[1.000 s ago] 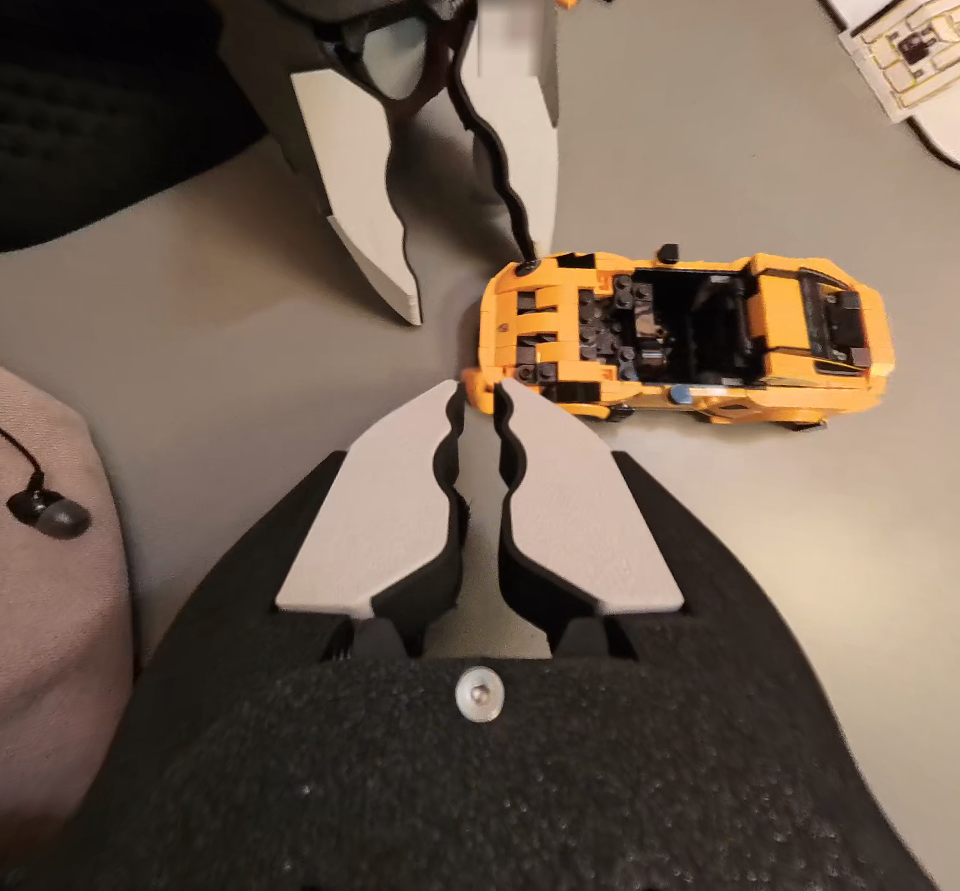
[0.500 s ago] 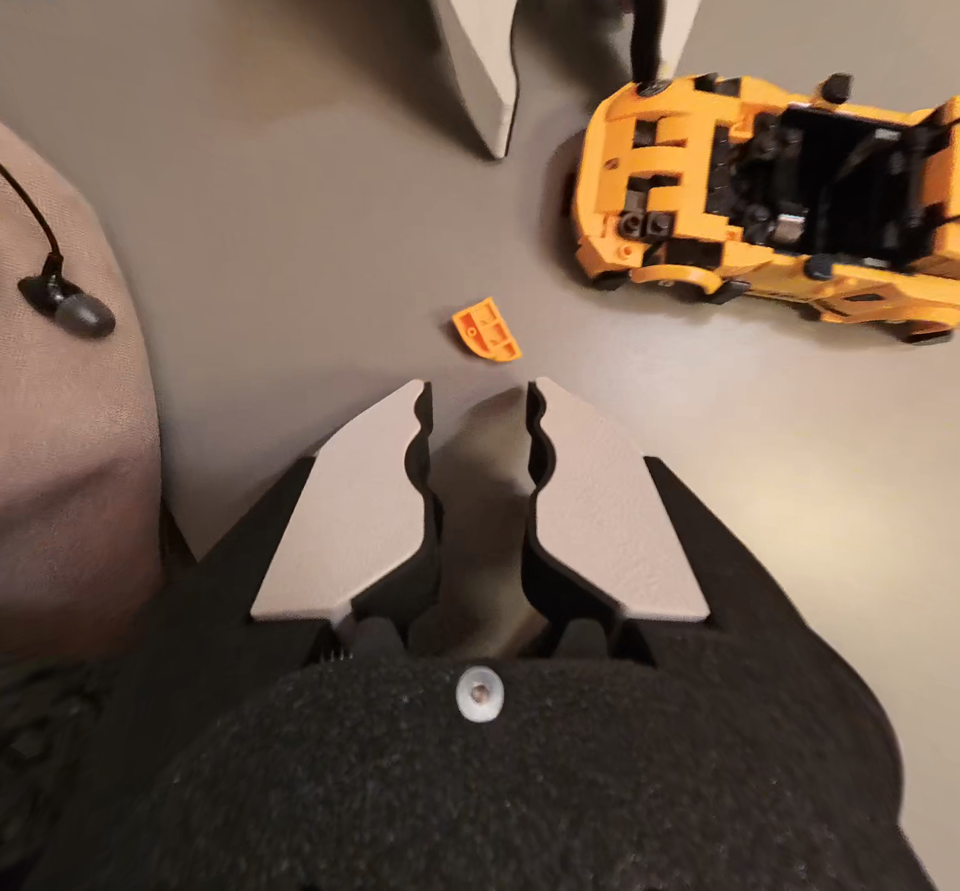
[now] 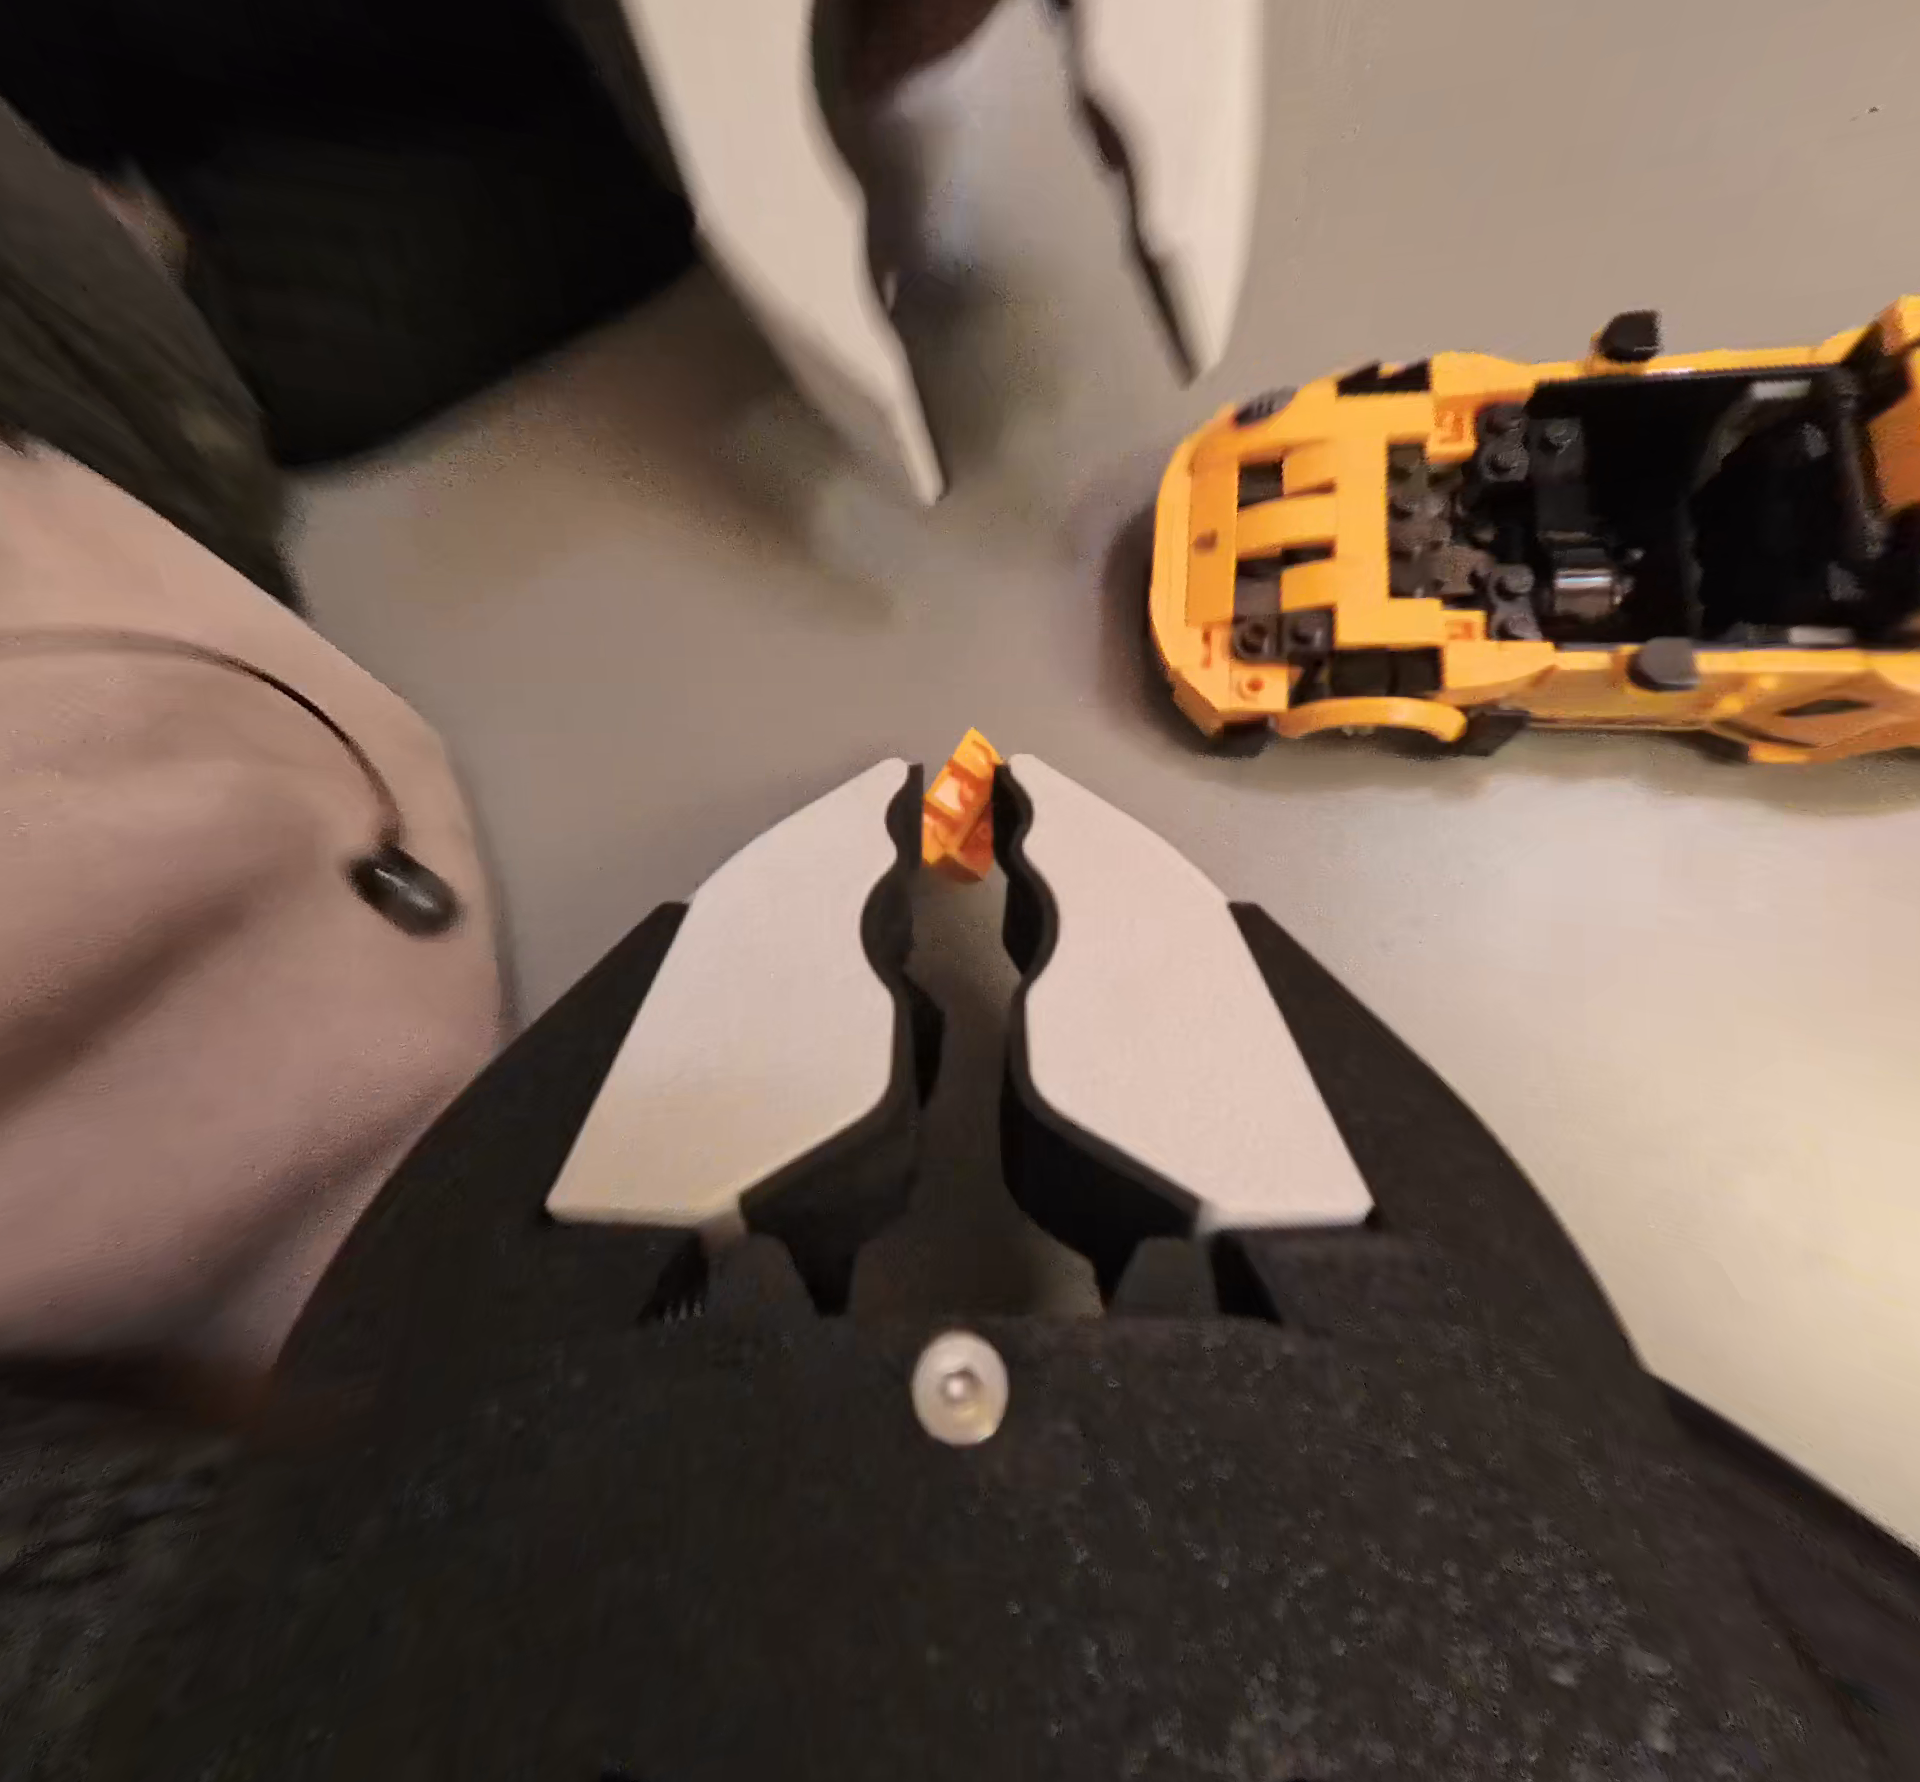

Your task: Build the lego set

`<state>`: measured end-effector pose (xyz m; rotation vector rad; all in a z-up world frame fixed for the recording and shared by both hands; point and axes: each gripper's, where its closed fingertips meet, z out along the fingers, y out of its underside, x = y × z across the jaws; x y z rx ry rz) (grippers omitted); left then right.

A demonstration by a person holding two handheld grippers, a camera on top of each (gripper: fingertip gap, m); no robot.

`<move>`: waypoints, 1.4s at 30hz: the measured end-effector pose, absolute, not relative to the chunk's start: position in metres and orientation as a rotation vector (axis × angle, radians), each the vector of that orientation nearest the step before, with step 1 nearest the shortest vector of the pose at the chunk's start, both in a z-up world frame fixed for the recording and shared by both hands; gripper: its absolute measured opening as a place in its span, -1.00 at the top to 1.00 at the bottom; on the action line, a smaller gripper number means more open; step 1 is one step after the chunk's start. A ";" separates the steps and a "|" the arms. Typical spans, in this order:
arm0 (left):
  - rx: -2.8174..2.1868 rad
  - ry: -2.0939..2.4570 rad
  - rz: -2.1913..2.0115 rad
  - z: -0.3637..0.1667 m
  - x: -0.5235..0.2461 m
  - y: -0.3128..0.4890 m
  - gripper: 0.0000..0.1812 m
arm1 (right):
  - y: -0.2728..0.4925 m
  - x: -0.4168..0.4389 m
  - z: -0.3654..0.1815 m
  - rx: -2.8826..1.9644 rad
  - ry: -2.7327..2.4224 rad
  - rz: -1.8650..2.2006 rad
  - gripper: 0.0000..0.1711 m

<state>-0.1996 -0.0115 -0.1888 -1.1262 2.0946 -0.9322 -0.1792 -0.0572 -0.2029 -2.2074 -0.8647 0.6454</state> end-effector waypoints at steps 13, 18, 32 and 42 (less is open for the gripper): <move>-0.713 2.055 -0.680 -0.158 -0.189 -0.063 0.91 | -0.067 -0.202 -0.147 -1.989 -0.347 1.463 0.86; -0.771 2.030 -0.704 -0.159 -0.187 -0.060 0.93 | -0.065 -0.201 -0.147 -1.973 -0.320 1.428 0.86; -1.314 1.828 -1.302 -0.148 -0.181 -0.046 0.99 | -0.032 -0.175 -0.121 -1.755 -0.551 0.655 0.74; -1.692 1.526 -1.737 -0.142 -0.179 -0.031 0.99 | -0.018 -0.180 -0.131 -1.673 -0.756 0.039 0.63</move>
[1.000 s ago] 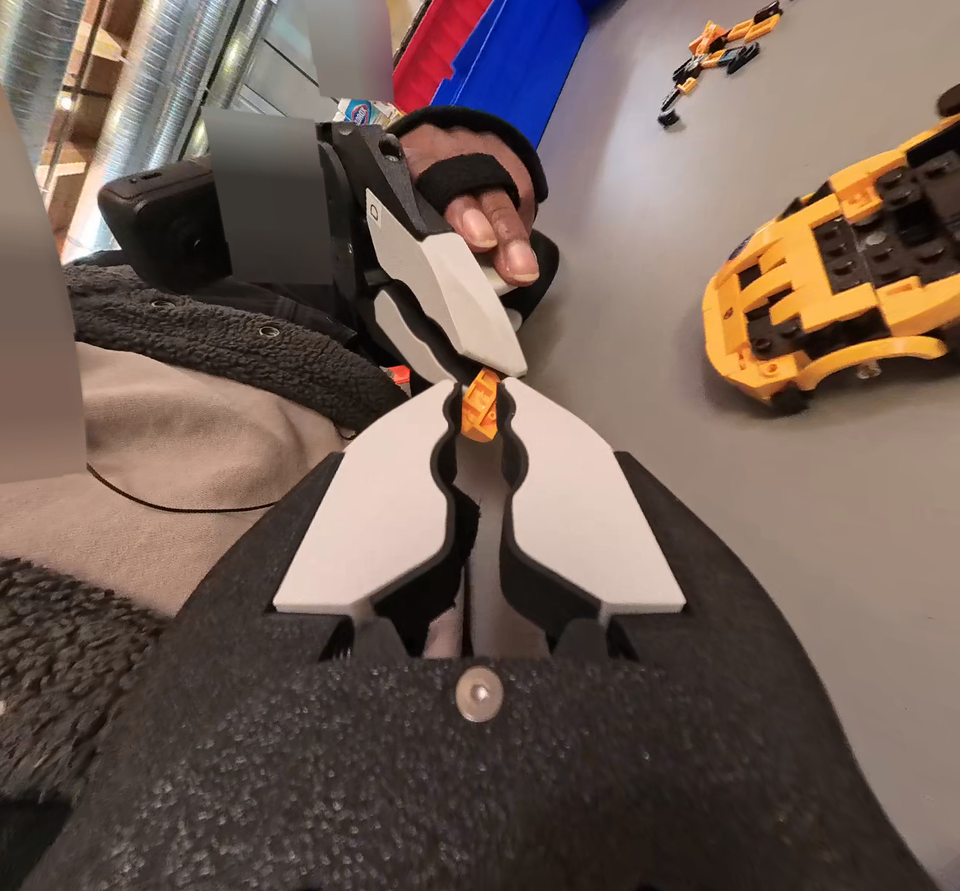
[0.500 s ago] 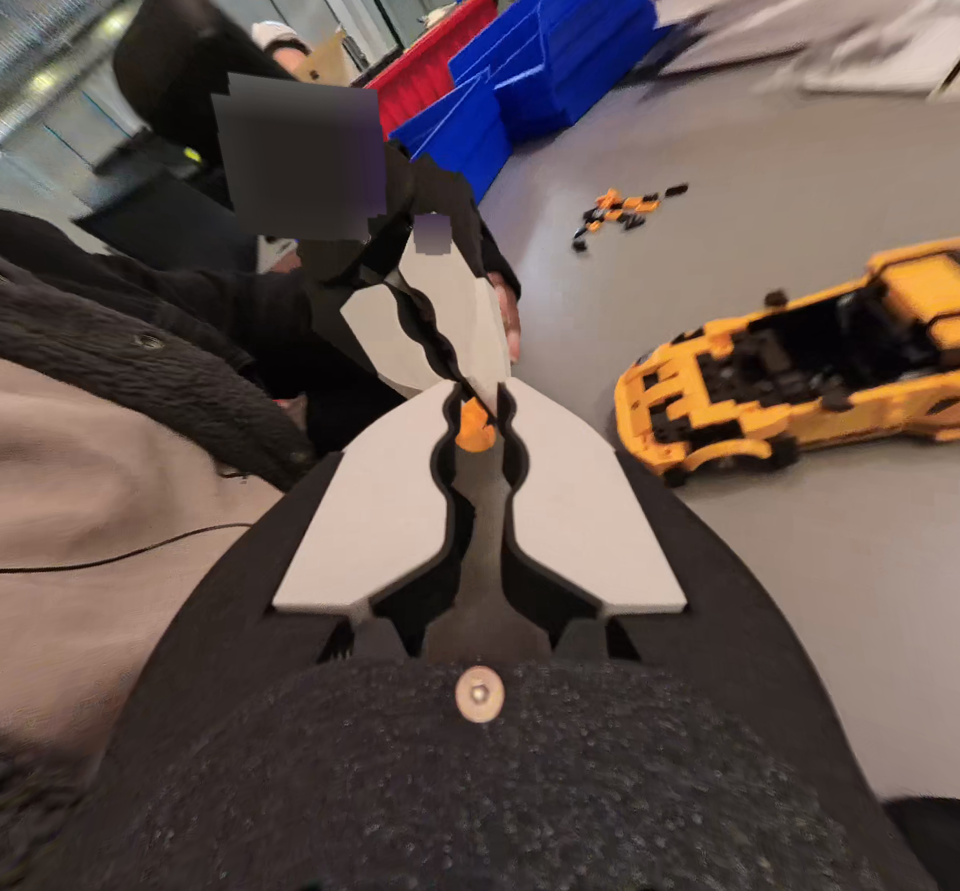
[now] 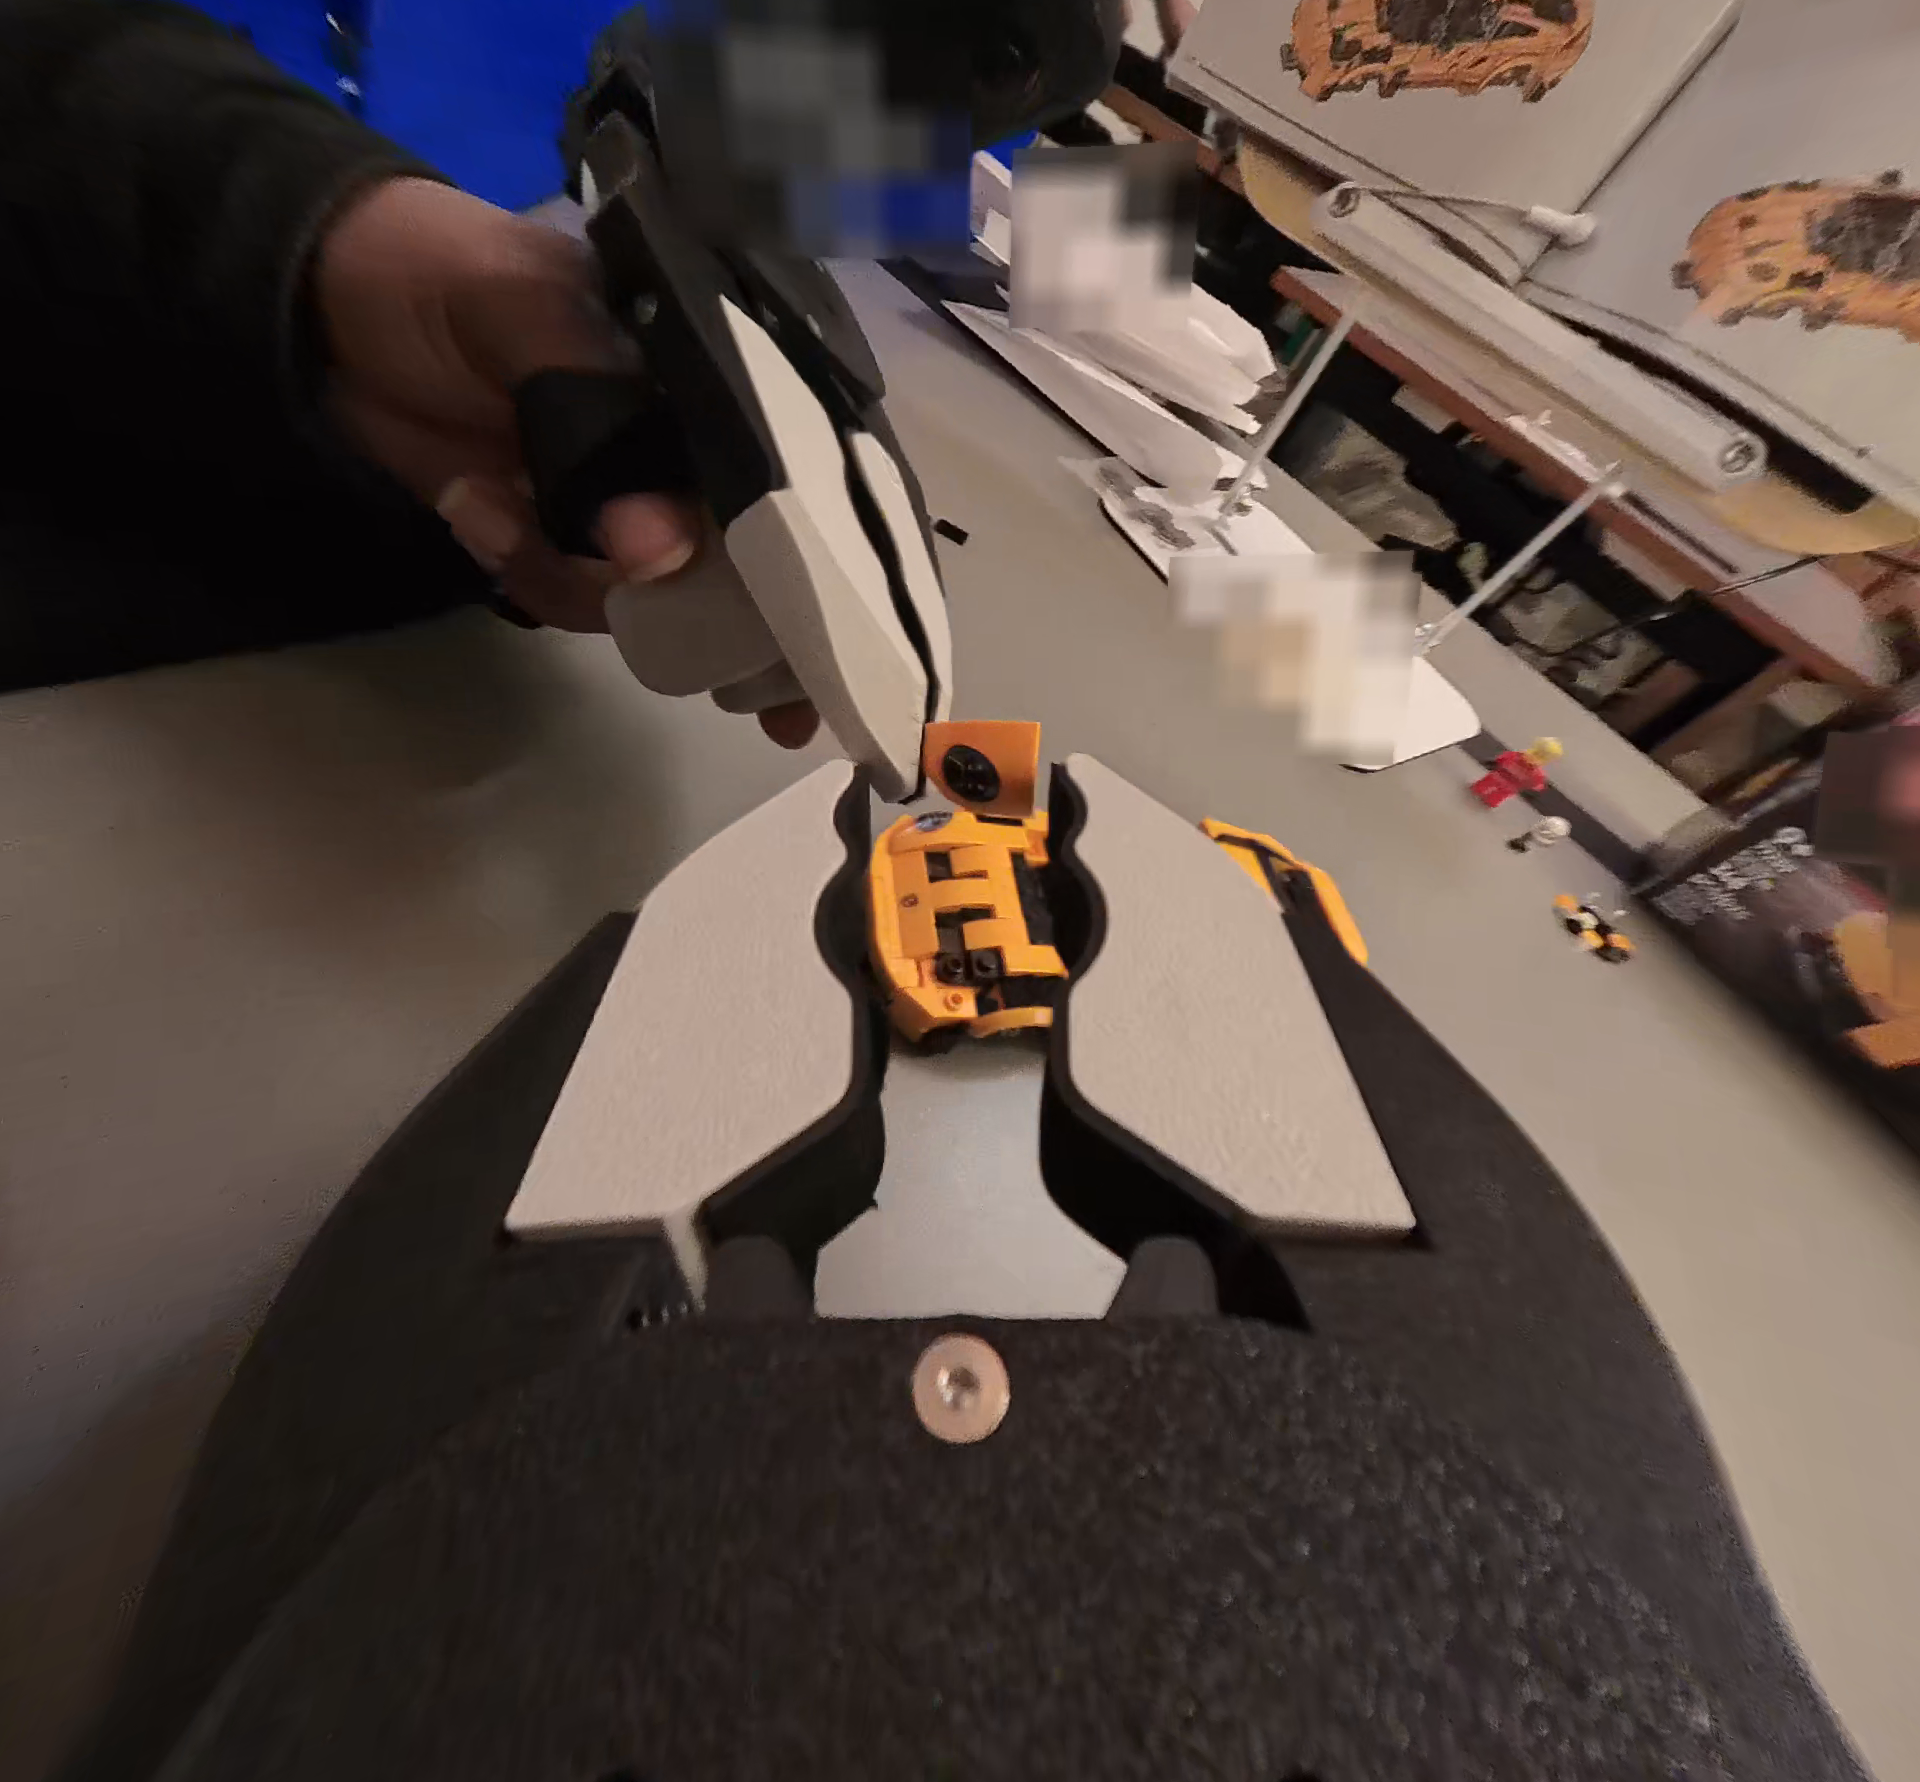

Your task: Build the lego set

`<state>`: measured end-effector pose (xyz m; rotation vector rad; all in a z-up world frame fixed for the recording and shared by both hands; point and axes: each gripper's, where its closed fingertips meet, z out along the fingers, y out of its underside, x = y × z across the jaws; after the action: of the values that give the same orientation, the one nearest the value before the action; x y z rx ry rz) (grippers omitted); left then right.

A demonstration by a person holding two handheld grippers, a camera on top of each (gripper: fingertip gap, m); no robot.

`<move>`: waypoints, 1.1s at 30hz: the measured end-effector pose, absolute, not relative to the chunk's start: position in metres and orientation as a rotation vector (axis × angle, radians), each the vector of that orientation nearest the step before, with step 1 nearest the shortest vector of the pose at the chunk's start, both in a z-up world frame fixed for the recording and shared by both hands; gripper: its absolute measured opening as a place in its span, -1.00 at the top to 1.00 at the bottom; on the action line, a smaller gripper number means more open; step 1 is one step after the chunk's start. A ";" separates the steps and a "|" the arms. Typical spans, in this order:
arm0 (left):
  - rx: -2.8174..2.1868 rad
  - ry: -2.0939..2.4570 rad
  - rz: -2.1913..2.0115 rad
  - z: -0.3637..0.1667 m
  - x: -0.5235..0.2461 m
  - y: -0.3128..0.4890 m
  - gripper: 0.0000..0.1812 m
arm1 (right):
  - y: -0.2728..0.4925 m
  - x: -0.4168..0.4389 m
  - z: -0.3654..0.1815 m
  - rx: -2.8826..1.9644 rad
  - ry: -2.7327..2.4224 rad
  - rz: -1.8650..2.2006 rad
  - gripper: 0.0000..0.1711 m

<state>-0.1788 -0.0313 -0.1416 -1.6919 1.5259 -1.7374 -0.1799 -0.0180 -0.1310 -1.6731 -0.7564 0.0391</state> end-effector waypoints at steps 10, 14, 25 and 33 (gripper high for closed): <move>-1.832 1.366 -1.963 -0.141 -0.179 -0.026 1.00 | -0.013 -0.179 -0.141 -1.696 -0.797 -0.055 0.58; -1.886 1.338 -2.049 -0.143 -0.180 -0.028 1.00 | -0.009 -0.175 -0.140 -1.680 -0.844 -0.112 0.63; -2.004 1.403 -2.262 -0.152 -0.186 -0.049 1.00 | -0.020 -0.179 -0.154 -1.675 -1.201 -0.037 0.78; -2.028 1.491 -2.215 -0.163 -0.187 -0.055 0.96 | -0.027 -0.174 -0.171 -1.730 -1.193 0.089 0.79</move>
<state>-0.1871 -0.0550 -0.1630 -2.0283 1.4909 -2.2151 -0.1737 -0.0270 -0.1705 -1.7297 -1.1935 0.0890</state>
